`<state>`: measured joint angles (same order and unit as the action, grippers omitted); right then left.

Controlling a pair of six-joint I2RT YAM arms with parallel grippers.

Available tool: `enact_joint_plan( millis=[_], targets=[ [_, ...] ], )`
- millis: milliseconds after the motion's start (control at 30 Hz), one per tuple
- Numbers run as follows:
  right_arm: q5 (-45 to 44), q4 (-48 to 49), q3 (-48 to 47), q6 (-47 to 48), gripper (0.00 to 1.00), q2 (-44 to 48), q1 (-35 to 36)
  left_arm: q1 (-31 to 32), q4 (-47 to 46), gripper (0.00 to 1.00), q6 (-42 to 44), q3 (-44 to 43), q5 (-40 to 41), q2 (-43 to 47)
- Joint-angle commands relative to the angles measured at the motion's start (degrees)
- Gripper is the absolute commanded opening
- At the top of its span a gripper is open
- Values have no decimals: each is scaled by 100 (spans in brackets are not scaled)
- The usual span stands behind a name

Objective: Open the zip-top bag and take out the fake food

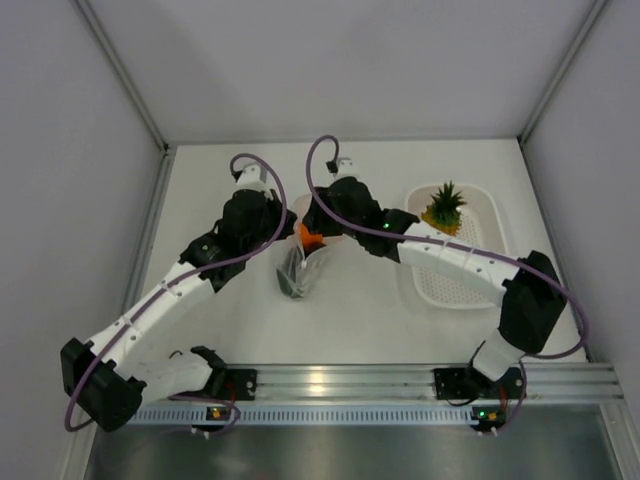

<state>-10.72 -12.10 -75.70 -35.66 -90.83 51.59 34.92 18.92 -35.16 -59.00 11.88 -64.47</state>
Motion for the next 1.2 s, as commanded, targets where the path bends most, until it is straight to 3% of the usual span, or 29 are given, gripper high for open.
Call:
enact_joint_plan(
  millis=[0,500,1167],
  targets=[
    [-325,-231,-506,-169,40,-409,105,-29,-450,0,-140,161,86,242],
    [-852,-284,-718,-328,41,-1315,342,-29,-767,0,-606,741,156,584],
    [-976,-285,-217,24,50,-1833,343,-29,-749,0,-369,1136,596,725]
  ],
)
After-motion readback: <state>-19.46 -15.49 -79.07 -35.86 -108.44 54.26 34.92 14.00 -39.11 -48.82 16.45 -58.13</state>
